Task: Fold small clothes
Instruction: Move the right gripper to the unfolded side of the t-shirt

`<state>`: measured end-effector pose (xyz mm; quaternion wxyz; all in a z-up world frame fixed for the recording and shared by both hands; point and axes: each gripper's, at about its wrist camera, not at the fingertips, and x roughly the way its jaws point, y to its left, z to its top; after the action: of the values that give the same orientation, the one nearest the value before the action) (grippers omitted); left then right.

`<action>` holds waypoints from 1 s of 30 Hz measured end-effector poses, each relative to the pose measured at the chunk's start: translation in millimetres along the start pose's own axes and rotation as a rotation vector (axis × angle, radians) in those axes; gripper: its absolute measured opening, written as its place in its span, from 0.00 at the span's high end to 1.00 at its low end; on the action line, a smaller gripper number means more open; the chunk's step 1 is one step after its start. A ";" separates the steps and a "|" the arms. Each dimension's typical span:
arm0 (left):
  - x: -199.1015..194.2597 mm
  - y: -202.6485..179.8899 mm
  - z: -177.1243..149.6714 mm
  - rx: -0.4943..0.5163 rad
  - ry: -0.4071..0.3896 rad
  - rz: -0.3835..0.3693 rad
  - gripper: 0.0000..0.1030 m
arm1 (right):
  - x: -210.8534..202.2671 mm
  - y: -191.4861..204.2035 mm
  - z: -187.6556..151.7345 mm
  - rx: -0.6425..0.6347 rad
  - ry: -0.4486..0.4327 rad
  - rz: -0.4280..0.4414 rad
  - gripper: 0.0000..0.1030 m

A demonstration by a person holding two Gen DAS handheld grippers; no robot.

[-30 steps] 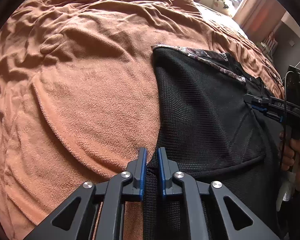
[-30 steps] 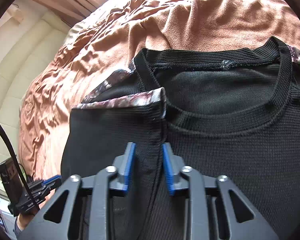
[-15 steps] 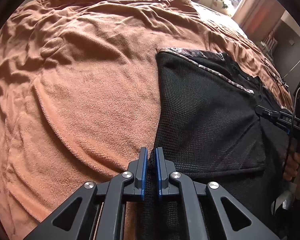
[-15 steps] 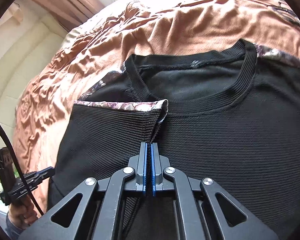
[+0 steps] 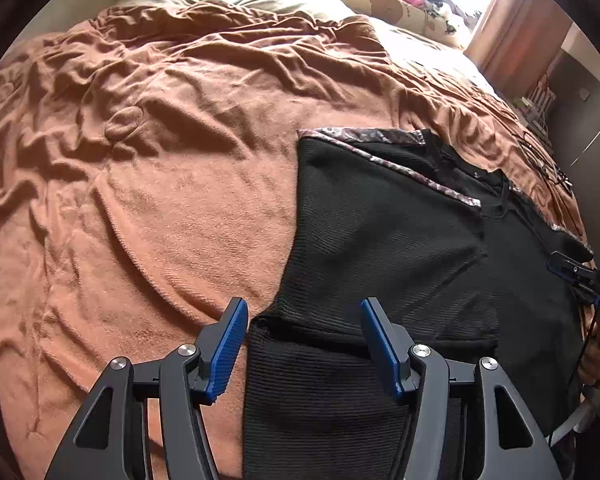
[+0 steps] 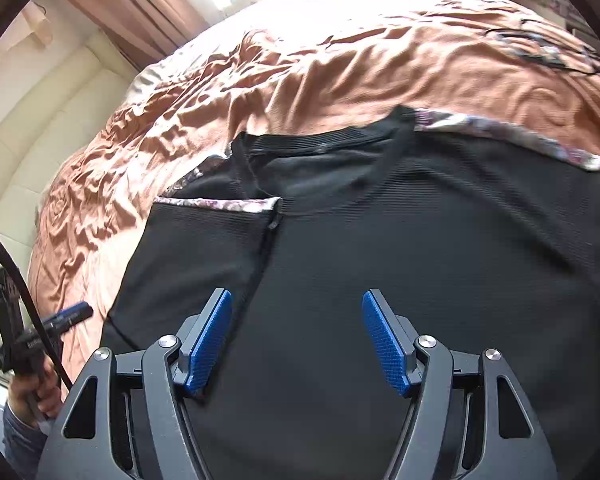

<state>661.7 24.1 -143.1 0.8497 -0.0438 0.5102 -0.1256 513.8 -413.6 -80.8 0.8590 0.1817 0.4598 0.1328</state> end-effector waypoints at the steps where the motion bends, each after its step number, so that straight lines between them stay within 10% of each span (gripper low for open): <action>1: -3.9 -5.2 -0.5 0.000 -0.004 -0.008 0.41 | -9.1 -4.6 -4.0 0.000 -0.005 -0.008 0.36; 6: -24.9 -40.0 -7.0 0.018 -0.059 -0.021 0.22 | -61.9 -29.3 -24.3 0.031 -0.041 -0.007 0.28; 30: -84.2 -204.4 -64.6 0.041 -0.206 -0.131 0.00 | -234.3 -89.7 -134.3 0.105 -0.273 -0.034 0.00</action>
<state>532.8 -147.9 -60.3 0.8884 -0.0723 0.4134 -0.1861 279.8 -561.3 -14.7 0.9051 0.2347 0.3479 0.0679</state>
